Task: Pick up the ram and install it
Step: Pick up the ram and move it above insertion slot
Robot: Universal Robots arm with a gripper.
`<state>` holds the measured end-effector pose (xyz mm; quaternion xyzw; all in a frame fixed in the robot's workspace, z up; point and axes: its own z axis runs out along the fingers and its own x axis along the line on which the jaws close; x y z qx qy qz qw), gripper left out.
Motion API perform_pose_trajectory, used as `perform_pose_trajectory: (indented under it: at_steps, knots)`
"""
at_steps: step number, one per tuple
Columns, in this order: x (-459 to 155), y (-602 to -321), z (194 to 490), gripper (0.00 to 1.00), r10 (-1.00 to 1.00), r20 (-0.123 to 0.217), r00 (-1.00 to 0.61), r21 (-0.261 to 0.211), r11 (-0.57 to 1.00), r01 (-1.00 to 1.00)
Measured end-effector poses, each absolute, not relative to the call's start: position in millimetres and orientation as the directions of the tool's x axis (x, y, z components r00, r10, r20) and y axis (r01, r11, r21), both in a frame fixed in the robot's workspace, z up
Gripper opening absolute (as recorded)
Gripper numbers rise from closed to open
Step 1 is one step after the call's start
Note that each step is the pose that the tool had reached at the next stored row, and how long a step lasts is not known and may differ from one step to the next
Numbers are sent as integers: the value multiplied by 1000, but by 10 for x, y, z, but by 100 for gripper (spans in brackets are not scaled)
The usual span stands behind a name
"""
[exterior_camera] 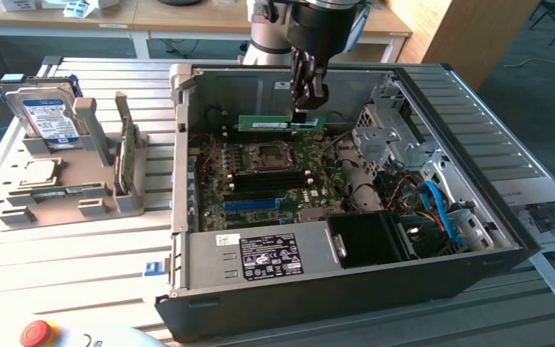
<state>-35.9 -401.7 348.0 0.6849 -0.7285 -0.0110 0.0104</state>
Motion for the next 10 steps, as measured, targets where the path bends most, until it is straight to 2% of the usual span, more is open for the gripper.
perform_pose_trajectory:
  at_steps: [10]
  knots:
    - [-358,-4017,3480,12,-1000,0,-26,30,26,-999]
